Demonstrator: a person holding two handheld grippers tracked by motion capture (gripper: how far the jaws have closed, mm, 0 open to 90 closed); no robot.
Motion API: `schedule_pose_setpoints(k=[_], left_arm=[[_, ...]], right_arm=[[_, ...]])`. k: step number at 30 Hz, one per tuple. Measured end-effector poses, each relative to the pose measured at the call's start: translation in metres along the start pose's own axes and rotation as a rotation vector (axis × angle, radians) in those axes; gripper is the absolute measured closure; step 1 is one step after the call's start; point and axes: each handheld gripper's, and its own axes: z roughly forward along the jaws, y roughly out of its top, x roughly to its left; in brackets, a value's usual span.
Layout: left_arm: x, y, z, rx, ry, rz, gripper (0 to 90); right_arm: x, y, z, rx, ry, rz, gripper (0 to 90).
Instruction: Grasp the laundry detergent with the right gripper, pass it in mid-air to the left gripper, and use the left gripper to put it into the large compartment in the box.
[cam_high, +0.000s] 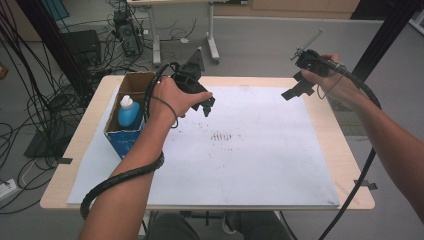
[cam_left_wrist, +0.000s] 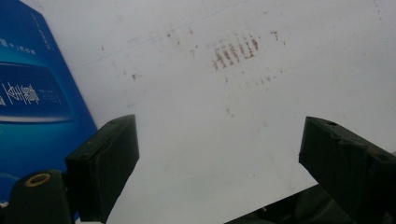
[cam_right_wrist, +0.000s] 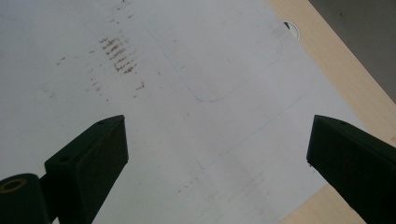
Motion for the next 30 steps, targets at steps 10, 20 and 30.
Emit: schedule_pose_setpoints(k=[10, 20, 30], left_arm=[[-0.0017, 0.0005, 0.003, 0.003, -0.008, 0.005, 12.5], [-0.0029, 0.0002, 0.0045, 0.007, -0.011, 0.011, 12.5], [-0.0036, 0.0, 0.0034, 0.007, -0.012, 0.015, 12.5]], right_arm=[[-0.0008, -0.0004, 0.0039, 0.007, 0.006, 0.003, 5.3], [-0.001, -0.0016, 0.0039, 0.004, 0.007, 0.002, 5.3], [-0.0009, -0.0005, 0.0031, 0.001, 0.006, 0.003, 5.3]])
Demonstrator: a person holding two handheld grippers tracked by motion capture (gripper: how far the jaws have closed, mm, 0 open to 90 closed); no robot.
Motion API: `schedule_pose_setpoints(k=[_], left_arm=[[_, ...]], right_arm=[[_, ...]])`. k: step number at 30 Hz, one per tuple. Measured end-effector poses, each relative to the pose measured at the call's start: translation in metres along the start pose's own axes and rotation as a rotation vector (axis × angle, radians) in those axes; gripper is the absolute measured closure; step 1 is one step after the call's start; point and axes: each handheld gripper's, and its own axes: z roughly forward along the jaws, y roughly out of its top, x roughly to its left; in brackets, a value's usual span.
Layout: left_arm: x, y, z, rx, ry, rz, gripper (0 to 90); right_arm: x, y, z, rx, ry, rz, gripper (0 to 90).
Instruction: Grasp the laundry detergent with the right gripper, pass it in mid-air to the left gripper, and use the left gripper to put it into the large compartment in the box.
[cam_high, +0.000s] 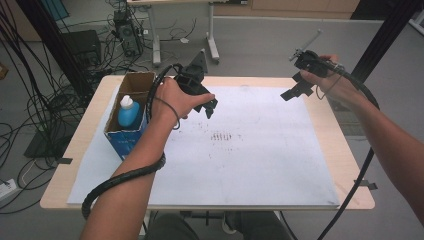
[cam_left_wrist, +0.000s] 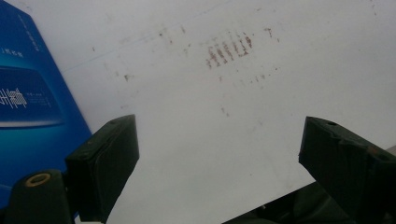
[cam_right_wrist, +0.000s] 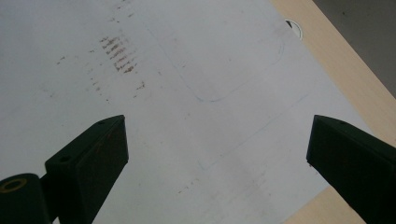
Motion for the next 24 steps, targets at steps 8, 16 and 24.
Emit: schedule_pose_setpoints(k=[8, 16, 24], left_arm=[[0.001, -0.0012, 0.0002, -0.002, -0.005, -0.004, 12.6], [0.0004, -0.0016, -0.0012, -0.01, -0.006, -0.003, 12.7], [0.0006, -0.0025, -0.0018, -0.018, -0.009, -0.008, 12.7]], right_arm=[[0.0006, 0.0001, -0.0005, 0.003, -0.002, -0.004, 5.3], [-0.0004, -0.0018, -0.0004, 0.004, -0.003, 0.003, 5.3], [-0.0001, -0.0012, -0.0013, 0.0, -0.004, 0.001, 5.3]])
